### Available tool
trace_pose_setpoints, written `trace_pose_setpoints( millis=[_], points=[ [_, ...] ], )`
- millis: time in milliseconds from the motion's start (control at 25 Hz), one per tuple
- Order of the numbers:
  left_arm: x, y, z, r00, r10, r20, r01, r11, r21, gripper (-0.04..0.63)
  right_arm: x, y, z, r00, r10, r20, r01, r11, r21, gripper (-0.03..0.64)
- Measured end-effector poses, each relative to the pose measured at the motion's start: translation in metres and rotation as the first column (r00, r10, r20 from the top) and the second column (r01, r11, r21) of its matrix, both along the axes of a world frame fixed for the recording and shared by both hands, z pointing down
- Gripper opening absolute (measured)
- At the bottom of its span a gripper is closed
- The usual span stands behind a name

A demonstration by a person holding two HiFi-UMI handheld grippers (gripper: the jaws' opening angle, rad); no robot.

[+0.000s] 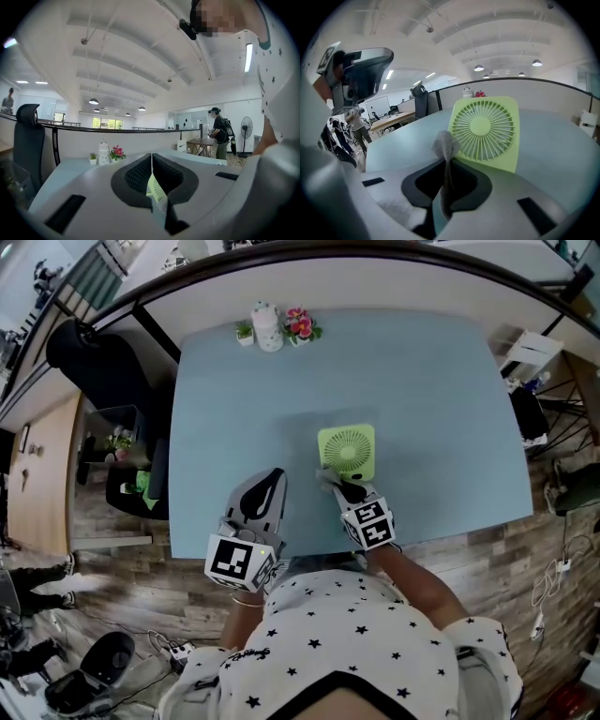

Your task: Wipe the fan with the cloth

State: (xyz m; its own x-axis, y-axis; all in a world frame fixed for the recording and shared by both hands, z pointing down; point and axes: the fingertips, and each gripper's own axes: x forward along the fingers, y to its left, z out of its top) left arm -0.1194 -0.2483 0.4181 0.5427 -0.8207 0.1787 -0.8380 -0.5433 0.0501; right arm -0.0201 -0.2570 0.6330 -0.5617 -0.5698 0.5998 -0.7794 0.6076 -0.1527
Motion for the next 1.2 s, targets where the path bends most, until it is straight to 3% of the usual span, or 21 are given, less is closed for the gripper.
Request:
trace_pose_setpoints(
  millis=[760,1200],
  points=[
    [0.032,-0.002,-0.004,0.997,0.080,-0.001,-0.080,0.997,0.006,0.032,0.098,-0.011,0.004,0.968,0.249,-0.015,-0.250,0.968,-0.015,0.031],
    [0.030,-0.001,-0.003,0.997,0.074,-0.001,-0.074,0.997,0.005,0.032,0.102,-0.014,0.005,0.964,0.265,-0.011,-0.265,0.964,-0.014,0.031]
  ],
)
